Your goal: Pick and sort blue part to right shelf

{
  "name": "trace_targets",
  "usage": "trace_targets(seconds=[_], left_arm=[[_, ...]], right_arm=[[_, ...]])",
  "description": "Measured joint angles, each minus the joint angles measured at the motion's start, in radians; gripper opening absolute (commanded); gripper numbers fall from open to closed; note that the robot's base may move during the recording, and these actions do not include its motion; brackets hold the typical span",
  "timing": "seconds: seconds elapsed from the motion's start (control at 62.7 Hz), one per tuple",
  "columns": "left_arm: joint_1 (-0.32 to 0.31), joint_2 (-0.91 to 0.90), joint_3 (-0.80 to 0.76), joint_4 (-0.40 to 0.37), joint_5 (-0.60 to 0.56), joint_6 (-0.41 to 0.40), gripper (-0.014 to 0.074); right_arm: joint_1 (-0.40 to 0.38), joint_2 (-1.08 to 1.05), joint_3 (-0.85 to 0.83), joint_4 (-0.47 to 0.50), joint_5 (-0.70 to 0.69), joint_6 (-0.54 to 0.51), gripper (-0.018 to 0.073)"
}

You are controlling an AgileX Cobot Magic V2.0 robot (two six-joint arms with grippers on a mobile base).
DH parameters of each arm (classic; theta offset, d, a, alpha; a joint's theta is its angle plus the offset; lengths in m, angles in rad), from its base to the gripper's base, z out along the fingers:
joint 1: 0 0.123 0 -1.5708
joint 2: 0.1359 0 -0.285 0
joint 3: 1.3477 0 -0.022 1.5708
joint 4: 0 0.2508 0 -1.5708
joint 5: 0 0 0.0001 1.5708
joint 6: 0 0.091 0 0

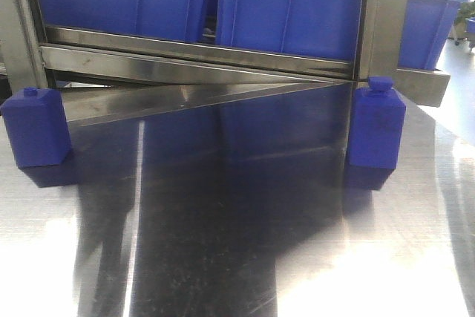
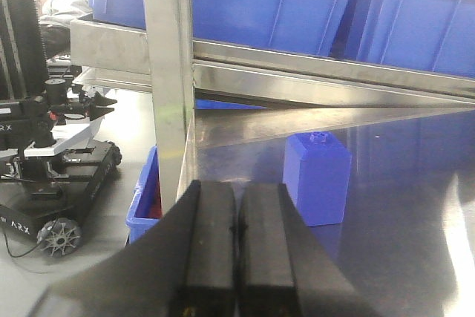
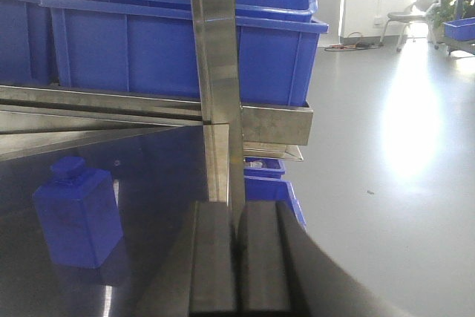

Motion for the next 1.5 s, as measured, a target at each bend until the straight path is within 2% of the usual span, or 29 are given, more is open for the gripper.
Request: trace_targets(seconds=[0.574, 0.701, 0.845, 0.909, 0.988, 1.116, 1.18, 1.323, 1.499], left_arm=[[0.0, 0.0, 0.0, 0.0, -0.015, 0.0, 0.0123], [0.0, 0.0, 0.0, 0.0, -0.068, 0.0, 0.0123], [0.0, 0.0, -0.002, 0.0, -0.242, 0.0, 0.0123], [0.0, 0.0, -0.016, 0.0, -0.264, 0.0, 0.0123], [0.0, 0.005, -0.083, 0.0, -0.214, 0.0, 0.0124], [-0.003, 0.104, -0.317, 0.0, -0.057, 0.0, 0.0134], [-0.007, 0.179, -0.425, 0.0, 0.028, 0.0, 0.0171], [-0.006, 0.384, -0.63, -0.025, 0.223, 0.0, 0.0345], [-0.007, 0.629, -0.761, -0.069, 0.45, 0.0, 0.0564]], right_arm=[[0.0, 0.0, 0.0, 0.0, 0.0, 0.0, 0.0084], [0.0, 0.0, 0.0, 0.0, 0.0, 0.0, 0.0084], [0.0, 0.0, 0.0, 0.0, 0.0, 0.0, 0.0084], [0.0, 0.0, 0.0, 0.0, 0.0, 0.0, 0.0084], [0.0, 0.0, 0.0, 0.0, 0.0, 0.0, 0.0084], [0.0, 0.0, 0.0, 0.0, 0.0, 0.0, 0.0084], [0.0, 0.0, 0.0, 0.0, 0.0, 0.0, 0.0084], [0.0, 0.0, 0.0, 0.0, 0.0, 0.0, 0.0084], [0.0, 0.0, 0.0, 0.0, 0.0, 0.0, 0.0084]])
